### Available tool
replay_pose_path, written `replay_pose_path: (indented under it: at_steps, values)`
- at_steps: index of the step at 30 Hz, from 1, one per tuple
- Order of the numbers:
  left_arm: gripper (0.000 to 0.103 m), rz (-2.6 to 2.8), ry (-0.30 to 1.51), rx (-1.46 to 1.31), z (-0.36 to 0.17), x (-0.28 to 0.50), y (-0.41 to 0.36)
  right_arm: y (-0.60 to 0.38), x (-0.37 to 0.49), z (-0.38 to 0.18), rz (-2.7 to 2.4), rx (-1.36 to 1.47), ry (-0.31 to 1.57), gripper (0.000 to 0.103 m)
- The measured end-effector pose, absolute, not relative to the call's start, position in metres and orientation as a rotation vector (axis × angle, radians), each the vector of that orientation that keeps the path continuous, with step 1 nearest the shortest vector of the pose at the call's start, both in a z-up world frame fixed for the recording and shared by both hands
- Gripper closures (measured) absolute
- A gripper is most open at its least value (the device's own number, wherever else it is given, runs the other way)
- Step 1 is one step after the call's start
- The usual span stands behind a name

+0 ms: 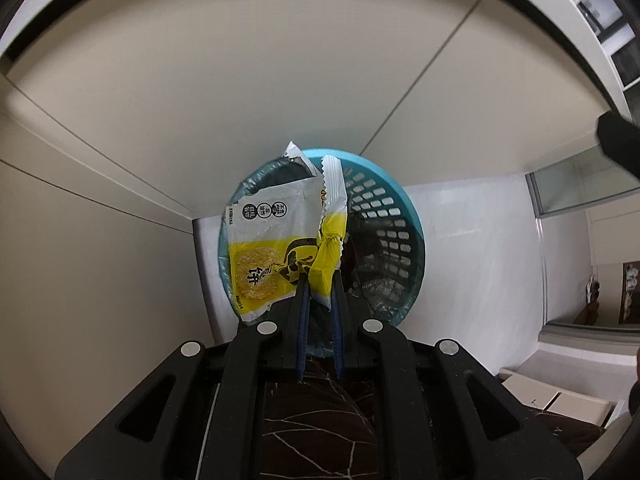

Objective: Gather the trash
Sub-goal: 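Open the right tool to drop the carton while the left tool drops the snack bag, then raise both tools from the bin back over the counter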

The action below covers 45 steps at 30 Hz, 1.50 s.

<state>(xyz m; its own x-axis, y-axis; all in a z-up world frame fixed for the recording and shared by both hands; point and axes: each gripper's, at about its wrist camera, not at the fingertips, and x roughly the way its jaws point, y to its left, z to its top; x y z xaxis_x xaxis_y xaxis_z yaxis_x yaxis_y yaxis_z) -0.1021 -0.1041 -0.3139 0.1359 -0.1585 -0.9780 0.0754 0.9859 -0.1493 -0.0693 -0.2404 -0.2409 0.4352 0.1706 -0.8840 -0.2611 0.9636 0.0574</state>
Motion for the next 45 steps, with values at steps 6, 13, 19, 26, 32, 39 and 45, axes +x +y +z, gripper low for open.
replay_pose_path:
  at_steps: [6,13,19,26,32,39,45]
  values:
    - [0.089,-0.169,1.428,-0.063,-0.316,-0.098,-0.105,-0.248,-0.069,-0.241,0.264,-0.087,1.093,0.008]
    - [0.082,-0.159,1.446,-0.069,-0.318,-0.097,-0.104,-0.255,-0.068,-0.241,0.261,-0.068,1.097,0.008]
    - [0.071,-0.141,1.444,-0.087,-0.315,-0.097,-0.102,-0.259,-0.067,-0.241,0.258,-0.056,1.102,0.008]
    - [0.041,-0.099,1.325,-0.138,-0.275,-0.102,-0.094,-0.260,-0.065,-0.228,0.252,-0.051,1.083,0.008]
    - [0.012,-0.030,1.192,-0.157,-0.216,-0.105,-0.076,-0.259,-0.061,-0.198,0.254,-0.045,1.042,0.008]
    - [0.006,0.026,1.119,-0.197,-0.160,-0.099,-0.050,-0.252,-0.050,-0.157,0.233,-0.055,1.012,0.008]
    - [0.006,0.058,1.105,-0.214,-0.132,-0.090,-0.032,-0.240,-0.039,-0.124,0.236,-0.062,0.976,0.008]
